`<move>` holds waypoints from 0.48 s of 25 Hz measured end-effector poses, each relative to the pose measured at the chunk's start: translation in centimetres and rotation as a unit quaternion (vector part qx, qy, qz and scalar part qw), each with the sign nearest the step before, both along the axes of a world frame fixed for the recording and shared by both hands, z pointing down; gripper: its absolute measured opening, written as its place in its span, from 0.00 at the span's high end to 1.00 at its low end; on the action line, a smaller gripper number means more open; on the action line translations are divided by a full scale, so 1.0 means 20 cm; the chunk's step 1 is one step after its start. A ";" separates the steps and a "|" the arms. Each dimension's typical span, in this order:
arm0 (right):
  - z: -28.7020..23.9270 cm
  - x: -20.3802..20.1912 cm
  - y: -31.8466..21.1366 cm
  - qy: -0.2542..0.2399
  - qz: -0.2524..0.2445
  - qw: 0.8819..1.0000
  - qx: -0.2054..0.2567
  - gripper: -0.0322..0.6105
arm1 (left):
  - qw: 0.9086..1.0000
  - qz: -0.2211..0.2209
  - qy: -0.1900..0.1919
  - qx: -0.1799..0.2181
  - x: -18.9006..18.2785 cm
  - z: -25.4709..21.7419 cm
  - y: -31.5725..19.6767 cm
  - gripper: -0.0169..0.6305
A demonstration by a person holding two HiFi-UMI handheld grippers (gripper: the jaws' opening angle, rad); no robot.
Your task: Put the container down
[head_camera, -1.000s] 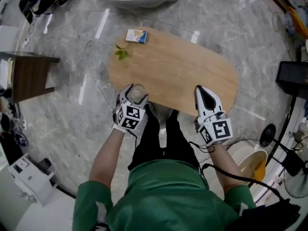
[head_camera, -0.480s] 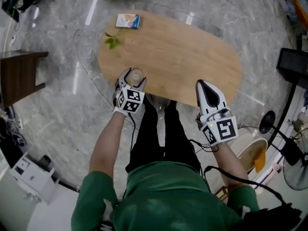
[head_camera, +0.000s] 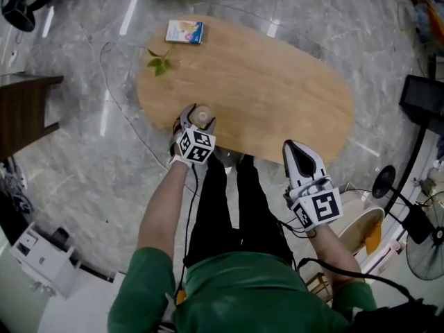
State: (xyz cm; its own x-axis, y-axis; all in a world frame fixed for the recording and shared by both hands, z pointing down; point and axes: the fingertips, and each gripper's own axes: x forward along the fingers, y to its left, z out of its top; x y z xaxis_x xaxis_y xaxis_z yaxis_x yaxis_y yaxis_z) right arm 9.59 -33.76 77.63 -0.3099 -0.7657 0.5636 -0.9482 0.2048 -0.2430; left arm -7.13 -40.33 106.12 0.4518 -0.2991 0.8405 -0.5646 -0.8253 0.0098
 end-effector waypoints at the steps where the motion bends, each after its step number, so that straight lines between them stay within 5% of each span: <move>1: 0.01 0.00 0.00 0.000 -0.002 1.000 -0.003 0.92 | 1.000 0.000 -0.004 -0.002 0.00 0.03 0.00 0.45; 12: 0.12 -0.04 0.00 -0.006 -0.010 1.000 -0.018 0.92 | 1.000 -0.003 -0.017 -0.013 -0.01 0.20 -0.01 0.45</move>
State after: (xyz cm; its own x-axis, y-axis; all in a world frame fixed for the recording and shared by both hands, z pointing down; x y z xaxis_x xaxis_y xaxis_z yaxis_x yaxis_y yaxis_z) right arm 8.75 -33.71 80.01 -0.3312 -0.7387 0.5870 -0.9412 0.2146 -0.2610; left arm -7.26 -40.54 110.16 0.4204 -0.2802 0.8630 -0.5699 -0.8217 0.0108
